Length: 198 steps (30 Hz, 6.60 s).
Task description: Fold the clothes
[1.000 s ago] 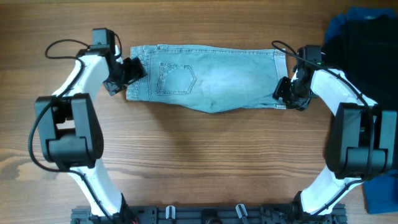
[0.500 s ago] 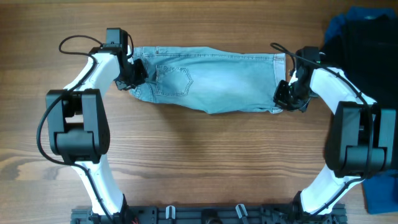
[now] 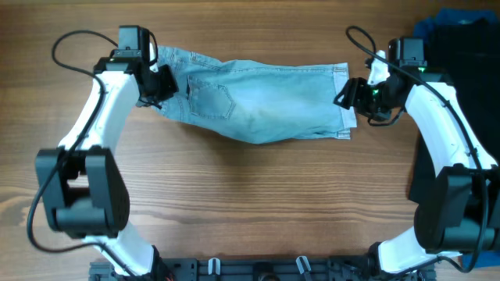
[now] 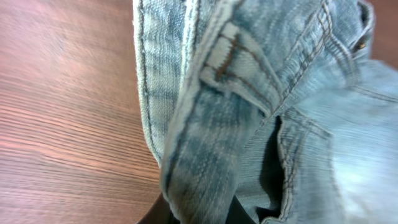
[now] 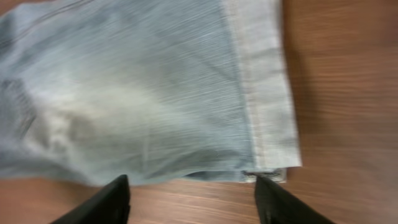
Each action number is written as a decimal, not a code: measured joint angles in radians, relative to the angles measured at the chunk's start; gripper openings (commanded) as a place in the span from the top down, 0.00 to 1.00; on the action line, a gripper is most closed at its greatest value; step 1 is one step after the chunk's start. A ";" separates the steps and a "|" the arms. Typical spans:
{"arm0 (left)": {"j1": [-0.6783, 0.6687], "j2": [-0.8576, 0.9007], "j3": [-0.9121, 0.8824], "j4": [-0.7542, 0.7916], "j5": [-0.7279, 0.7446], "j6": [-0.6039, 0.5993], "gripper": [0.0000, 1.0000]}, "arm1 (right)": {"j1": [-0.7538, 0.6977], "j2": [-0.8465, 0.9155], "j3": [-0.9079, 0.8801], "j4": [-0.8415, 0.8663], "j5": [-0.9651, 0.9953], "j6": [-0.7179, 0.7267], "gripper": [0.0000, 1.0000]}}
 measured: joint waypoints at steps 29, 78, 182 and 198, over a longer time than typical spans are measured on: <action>-0.105 -0.153 0.133 -0.111 -0.029 0.129 0.90 | 0.528 0.428 0.006 0.789 -0.225 0.500 0.90; -0.131 -0.010 0.150 -0.077 -0.428 0.425 0.96 | 0.062 0.041 0.013 -0.048 0.331 0.140 0.95; -0.027 0.114 0.006 -0.134 0.047 -0.002 0.96 | 0.359 0.553 0.021 1.216 -0.201 0.366 0.96; -0.061 -0.092 -0.033 -0.045 0.161 -0.083 0.91 | 0.351 0.444 0.017 1.091 -0.202 0.343 0.69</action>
